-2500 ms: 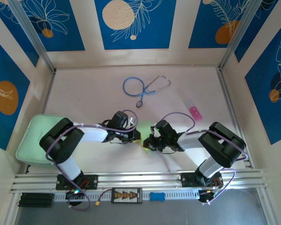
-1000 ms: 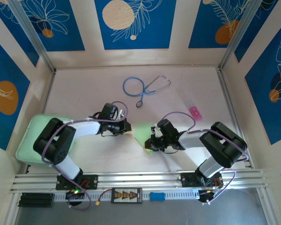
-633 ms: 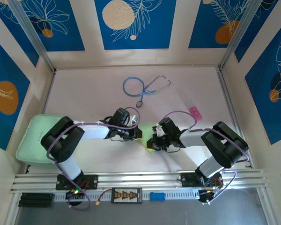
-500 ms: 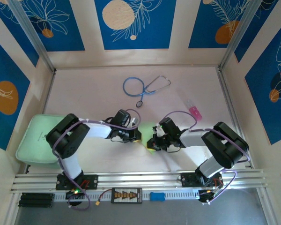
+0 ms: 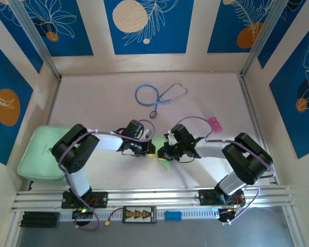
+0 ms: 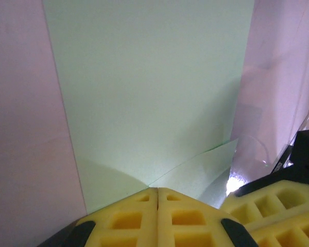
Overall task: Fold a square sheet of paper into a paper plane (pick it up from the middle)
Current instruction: Third fold the triangle at the center of the table.
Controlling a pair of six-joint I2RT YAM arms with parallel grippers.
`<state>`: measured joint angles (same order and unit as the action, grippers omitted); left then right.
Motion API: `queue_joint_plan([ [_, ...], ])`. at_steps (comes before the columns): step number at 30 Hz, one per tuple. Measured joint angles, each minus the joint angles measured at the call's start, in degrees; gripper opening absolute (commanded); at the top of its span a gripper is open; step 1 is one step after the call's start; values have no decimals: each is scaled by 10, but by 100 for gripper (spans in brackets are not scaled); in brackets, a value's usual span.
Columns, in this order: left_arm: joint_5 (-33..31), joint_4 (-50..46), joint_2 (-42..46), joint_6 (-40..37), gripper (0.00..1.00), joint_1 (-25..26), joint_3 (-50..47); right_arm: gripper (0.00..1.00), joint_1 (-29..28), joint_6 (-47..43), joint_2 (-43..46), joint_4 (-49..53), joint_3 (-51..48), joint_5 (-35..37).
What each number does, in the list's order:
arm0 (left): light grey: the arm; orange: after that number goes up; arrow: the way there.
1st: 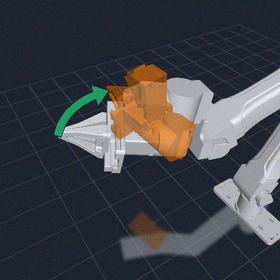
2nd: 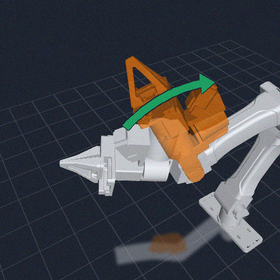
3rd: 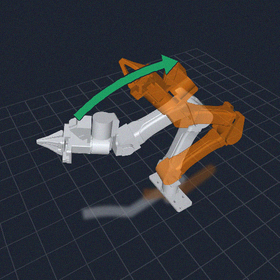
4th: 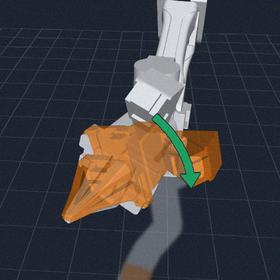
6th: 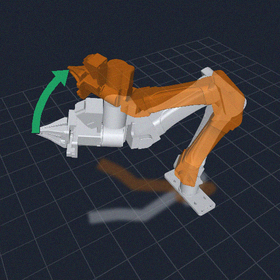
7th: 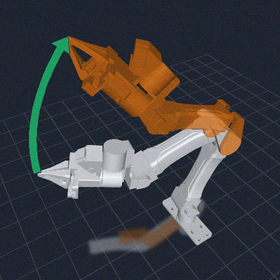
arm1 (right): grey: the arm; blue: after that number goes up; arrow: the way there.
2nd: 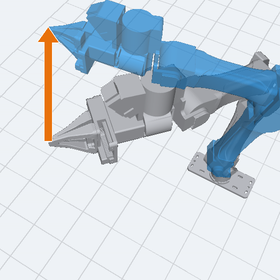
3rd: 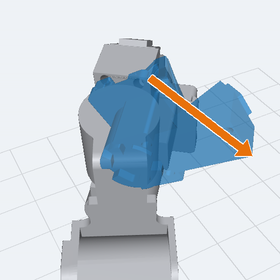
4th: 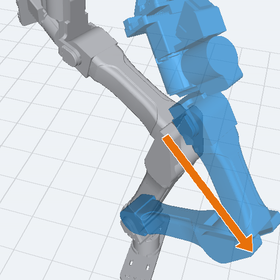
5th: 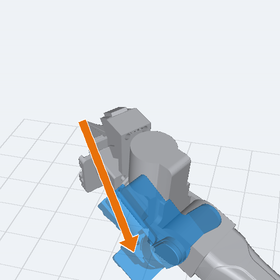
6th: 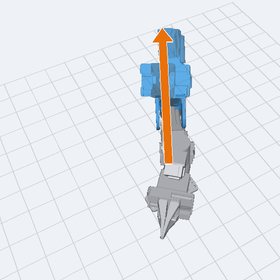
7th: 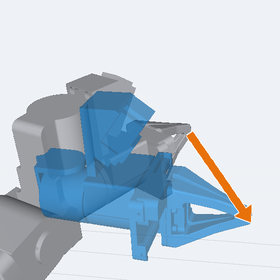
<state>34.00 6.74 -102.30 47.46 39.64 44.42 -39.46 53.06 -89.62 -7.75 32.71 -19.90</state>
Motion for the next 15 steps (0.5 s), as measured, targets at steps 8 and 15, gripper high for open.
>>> queue_joint_plan([
  [8,0,-6,0,0,0,-1,1,1,-10,14,-42,-30,0,6],
  [15,3,-6,0,0,0,-1,1,4,-10,14,-5,-64,-52,1],
])
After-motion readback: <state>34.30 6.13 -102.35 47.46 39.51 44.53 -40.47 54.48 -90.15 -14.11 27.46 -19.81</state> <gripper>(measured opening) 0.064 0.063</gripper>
